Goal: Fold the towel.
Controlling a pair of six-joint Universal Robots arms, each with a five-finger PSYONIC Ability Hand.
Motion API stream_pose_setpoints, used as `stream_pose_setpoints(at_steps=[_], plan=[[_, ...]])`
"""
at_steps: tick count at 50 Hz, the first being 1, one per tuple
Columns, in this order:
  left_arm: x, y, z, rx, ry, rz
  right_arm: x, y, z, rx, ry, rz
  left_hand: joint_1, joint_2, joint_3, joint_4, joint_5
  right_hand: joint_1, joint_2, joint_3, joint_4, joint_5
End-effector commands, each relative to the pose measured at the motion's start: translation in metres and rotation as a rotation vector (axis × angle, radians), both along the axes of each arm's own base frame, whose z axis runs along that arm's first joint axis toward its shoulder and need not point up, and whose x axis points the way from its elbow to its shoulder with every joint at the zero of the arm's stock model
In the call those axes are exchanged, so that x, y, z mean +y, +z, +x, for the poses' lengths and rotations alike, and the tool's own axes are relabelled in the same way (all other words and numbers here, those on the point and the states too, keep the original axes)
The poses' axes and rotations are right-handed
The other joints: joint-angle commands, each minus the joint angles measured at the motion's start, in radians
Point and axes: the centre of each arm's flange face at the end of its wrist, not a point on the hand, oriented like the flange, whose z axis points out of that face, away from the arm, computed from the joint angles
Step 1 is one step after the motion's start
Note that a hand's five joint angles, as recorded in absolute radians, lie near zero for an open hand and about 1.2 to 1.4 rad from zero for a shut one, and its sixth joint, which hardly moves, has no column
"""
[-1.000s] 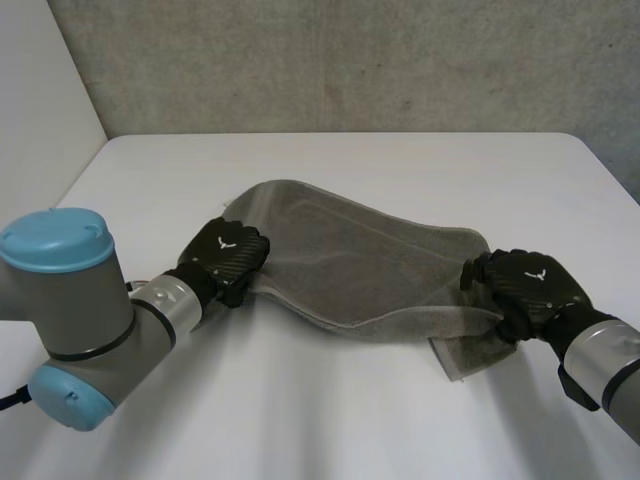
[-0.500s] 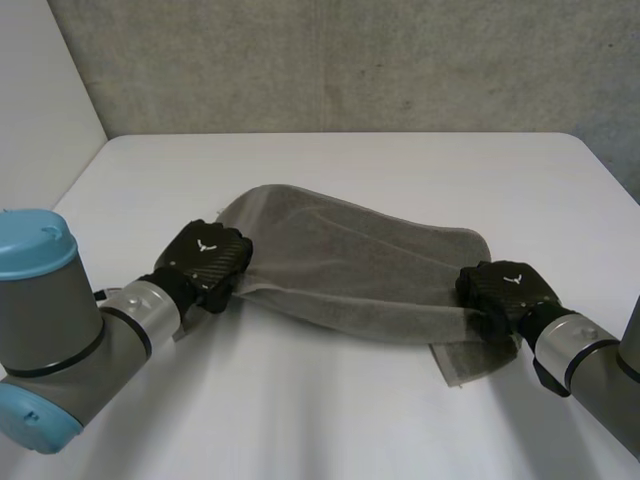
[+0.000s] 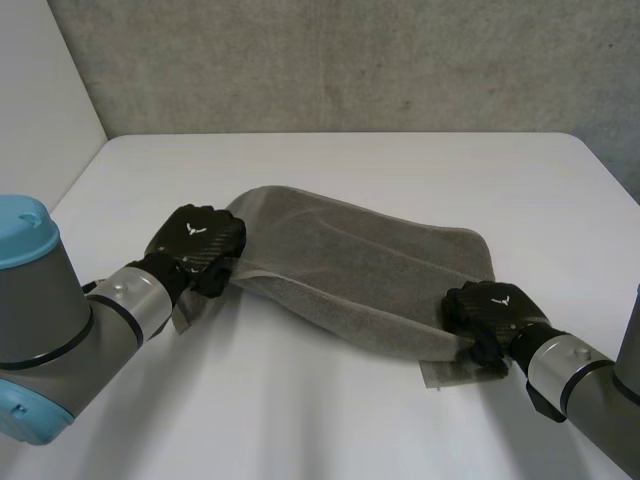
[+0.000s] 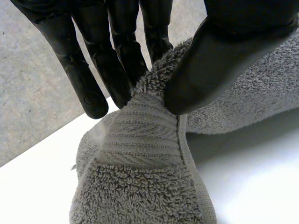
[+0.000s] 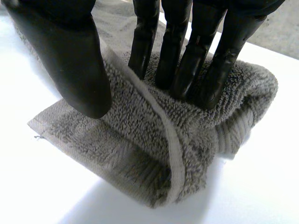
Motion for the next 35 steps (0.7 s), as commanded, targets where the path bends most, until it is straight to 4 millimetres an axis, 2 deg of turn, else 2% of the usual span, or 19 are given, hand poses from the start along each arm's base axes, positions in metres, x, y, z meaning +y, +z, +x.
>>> stream_pose_setpoints(at_steps=[1,4,8,10,11,12,13,15,16,18,19,20,21,23,27,29,32,34,35], plan=[[-0.004,0.0,0.004,-0.002,0.015,0.001,-0.002,-0.002,0.0,-0.004,-0.006,0.005,0.073,0.022,0.036,0.0,0.042,0.214,0.202,0.209,0.206,0.22],[-0.005,0.001,0.005,0.0,0.02,-0.005,-0.003,0.001,0.0,-0.011,-0.011,0.003,0.082,0.031,0.045,0.009,0.051,0.53,0.519,0.526,0.523,0.537],[-0.006,0.006,0.004,0.004,0.018,-0.019,-0.007,0.017,-0.001,-0.024,-0.018,-0.046,0.091,0.04,0.053,0.018,0.06,0.596,0.584,0.591,0.588,0.602],[-0.003,0.027,0.006,0.021,0.019,-0.057,-0.004,0.07,-0.002,-0.077,-0.021,-0.186,0.091,0.04,0.053,0.018,0.06,0.596,0.584,0.591,0.588,0.602],[-0.002,0.027,0.006,0.021,0.019,-0.057,-0.004,0.07,-0.002,-0.078,-0.021,-0.187,0.091,0.04,0.053,0.018,0.06,0.596,0.584,0.591,0.588,0.602],[0.001,0.044,0.007,0.039,0.018,-0.088,-0.001,0.1,-0.003,-0.109,-0.027,-0.256,0.091,0.04,0.053,0.018,0.06,0.596,0.584,0.591,0.588,0.602],[0.001,0.044,0.007,0.039,0.018,-0.088,-0.001,0.1,-0.003,-0.11,-0.027,-0.257,0.091,0.04,0.053,0.018,0.06,0.596,0.584,0.591,0.588,0.602],[0.009,0.087,0.009,0.096,0.02,-0.165,0.008,0.167,-0.004,-0.181,-0.021,-0.407,0.091,0.04,0.053,0.018,0.06,0.596,0.584,0.591,0.588,0.602],[0.009,0.087,0.009,0.097,0.02,-0.165,0.008,0.167,-0.004,-0.182,-0.021,-0.407,0.091,0.04,0.053,0.018,0.06,0.596,0.584,0.591,0.588,0.602],[0.018,0.138,0.013,0.178,0.023,-0.255,0.02,0.218,-0.004,-0.206,0.014,-0.479,0.091,0.04,0.053,0.018,0.06,0.596,0.584,0.591,0.588,0.602],[0.018,0.138,0.013,0.179,0.023,-0.255,0.02,0.218,-0.004,-0.206,0.014,-0.479,0.091,0.04,0.053,0.018,0.06,0.596,0.584,0.591,0.588,0.602],[0.023,0.162,0.014,0.218,0.022,-0.295,0.026,0.239,-0.003,-0.213,0.042,-0.486,0.091,0.04,0.053,0.018,0.06,0.596,0.584,0.591,0.588,0.602],[0.027,0.18,0.017,0.248,0.023,-0.316,0.026,0.239,-0.003,-0.213,0.042,-0.486,0.088,0.037,0.051,0.015,0.057,0.596,0.584,0.591,0.588,0.602],[0.028,0.191,0.019,0.262,0.031,-0.313,0.032,0.268,-0.004,-0.211,0.061,-0.484,0.088,0.037,0.051,0.015,0.057,0.596,0.584,0.591,0.588,0.602],[0.021,0.193,0.028,0.25,0.068,-0.269,0.006,0.262,-0.008,-0.154,0.039,-0.428,0.082,0.031,0.045,0.009,0.051,0.596,0.584,0.591,0.588,0.602],[0.005,0.17,0.031,0.212,0.105,-0.173,-0.012,0.241,-0.006,-0.044,0.064,-0.367,0.073,0.022,0.036,0.0,0.042,0.596,0.584,0.591,0.588,0.602],[-0.004,0.153,0.029,0.19,0.113,-0.111,-0.016,0.226,-0.003,0.021,0.092,-0.322,0.073,0.022,0.036,0.0,0.042,0.596,0.584,0.591,0.588,0.602],[-0.018,0.115,0.027,0.142,0.129,0.03,-0.019,0.192,0.007,0.145,0.178,-0.21,0.07,0.019,0.033,-0.003,0.039,0.596,0.584,0.591,0.588,0.602],[-0.018,0.115,0.027,0.142,0.129,0.031,-0.019,0.191,0.007,0.145,0.179,-0.21,0.07,0.019,0.033,-0.003,0.039,0.596,0.584,0.591,0.588,0.602]])
